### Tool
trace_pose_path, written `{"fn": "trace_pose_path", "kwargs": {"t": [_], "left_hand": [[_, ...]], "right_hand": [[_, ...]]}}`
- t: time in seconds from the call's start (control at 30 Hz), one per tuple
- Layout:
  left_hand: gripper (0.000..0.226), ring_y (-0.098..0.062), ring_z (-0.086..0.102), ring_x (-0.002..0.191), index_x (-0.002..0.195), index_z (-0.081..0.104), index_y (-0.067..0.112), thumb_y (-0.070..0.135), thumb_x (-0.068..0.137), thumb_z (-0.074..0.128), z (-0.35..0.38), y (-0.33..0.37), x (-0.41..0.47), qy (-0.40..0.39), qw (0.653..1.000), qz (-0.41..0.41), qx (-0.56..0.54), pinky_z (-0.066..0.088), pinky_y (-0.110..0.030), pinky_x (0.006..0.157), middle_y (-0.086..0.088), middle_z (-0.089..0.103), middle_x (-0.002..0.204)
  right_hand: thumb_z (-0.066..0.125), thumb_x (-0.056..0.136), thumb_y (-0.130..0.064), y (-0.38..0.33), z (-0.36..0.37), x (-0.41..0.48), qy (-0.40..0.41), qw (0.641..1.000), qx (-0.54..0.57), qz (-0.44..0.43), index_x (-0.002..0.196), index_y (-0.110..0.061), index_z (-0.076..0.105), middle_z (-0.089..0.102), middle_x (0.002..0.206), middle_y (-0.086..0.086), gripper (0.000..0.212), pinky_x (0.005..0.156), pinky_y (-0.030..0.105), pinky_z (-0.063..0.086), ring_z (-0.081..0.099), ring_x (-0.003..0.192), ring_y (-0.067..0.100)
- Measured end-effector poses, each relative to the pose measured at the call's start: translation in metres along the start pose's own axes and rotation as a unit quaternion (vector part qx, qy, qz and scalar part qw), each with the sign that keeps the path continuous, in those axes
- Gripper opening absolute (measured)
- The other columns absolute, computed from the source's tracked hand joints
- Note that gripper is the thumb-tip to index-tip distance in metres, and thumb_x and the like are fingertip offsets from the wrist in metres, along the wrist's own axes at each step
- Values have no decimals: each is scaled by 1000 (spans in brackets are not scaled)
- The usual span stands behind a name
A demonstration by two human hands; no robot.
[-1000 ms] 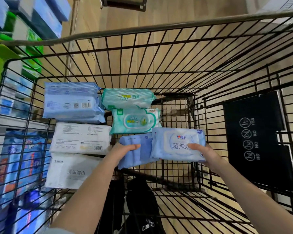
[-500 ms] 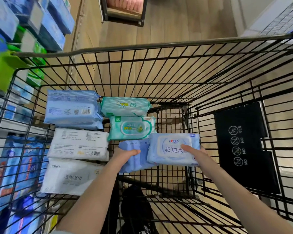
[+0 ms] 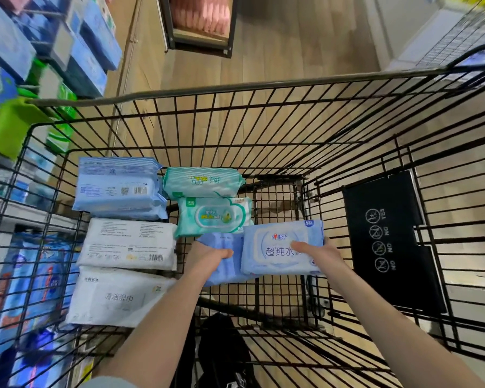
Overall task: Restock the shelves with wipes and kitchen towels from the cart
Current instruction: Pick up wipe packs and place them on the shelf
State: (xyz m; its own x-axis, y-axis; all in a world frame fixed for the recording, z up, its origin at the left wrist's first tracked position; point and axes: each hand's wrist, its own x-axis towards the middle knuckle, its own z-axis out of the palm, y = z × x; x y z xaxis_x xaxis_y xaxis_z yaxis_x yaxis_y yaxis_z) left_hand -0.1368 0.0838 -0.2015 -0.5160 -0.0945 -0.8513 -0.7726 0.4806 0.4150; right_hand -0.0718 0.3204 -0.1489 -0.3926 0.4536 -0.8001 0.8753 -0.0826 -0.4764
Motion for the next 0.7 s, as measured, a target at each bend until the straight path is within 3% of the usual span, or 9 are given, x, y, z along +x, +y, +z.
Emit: {"fn": "trace_pose_path", "kwargs": {"t": [0.17,0.27,0.33,0.43,0.53,0.63,0.7], "left_hand": [[76,-18,55,77,131,47,5,30,69,82,-17,17,-23,40,997,41,53,40,-25,66,-7,61,101],[80,-23,56,96,135,41,6,30,70,81,-32,23,-42,50,993,59,85,37,-25,68,-10,58,123],[80,-26,57,101,134,40,7,30,69,81,-42,25,-58,64,991,73,95,40,-26,71,-11,58,124],[82,-25,59,94,135,40,10,33,67,80,-61,26,-80,88,989,86,78,49,-31,76,-9,61,119],[73,-18,58,77,130,44,8,35,71,78,-82,31,-105,120,987,95,57,44,-28,62,-9,62,119],[67,-27,60,98,124,46,6,36,73,78,-103,33,-130,158,981,110,35,42,-29,71,-11,61,118],[62,-29,58,101,117,47,7,35,72,80,-115,34,-147,188,974,127,6,44,-31,76,-11,61,115]], "right_hand": [[87,65,-24,-9,0,-16,11,1000,-11,-22,113,-20,47,64,99,4,63,61,30,52,66,85,19],[86,65,-27,-17,1,-28,23,998,-17,-48,114,-22,42,60,102,4,65,61,32,52,63,88,21],[85,67,-24,-24,1,-39,25,997,-8,-66,112,-22,42,59,102,4,62,59,29,49,61,85,18],[83,70,-20,-36,1,-57,13,995,12,-102,112,-20,42,58,96,2,58,56,26,44,60,81,16],[83,70,-24,-48,1,-75,-3,991,30,-134,114,-21,44,61,97,2,60,60,27,47,62,86,18],[83,70,-25,-58,4,-93,-20,984,51,-170,115,-23,45,63,98,1,59,71,33,54,64,89,20],[84,69,-23,-65,7,-107,-34,979,77,-187,112,-24,47,65,101,2,57,78,39,57,66,91,22]]}}
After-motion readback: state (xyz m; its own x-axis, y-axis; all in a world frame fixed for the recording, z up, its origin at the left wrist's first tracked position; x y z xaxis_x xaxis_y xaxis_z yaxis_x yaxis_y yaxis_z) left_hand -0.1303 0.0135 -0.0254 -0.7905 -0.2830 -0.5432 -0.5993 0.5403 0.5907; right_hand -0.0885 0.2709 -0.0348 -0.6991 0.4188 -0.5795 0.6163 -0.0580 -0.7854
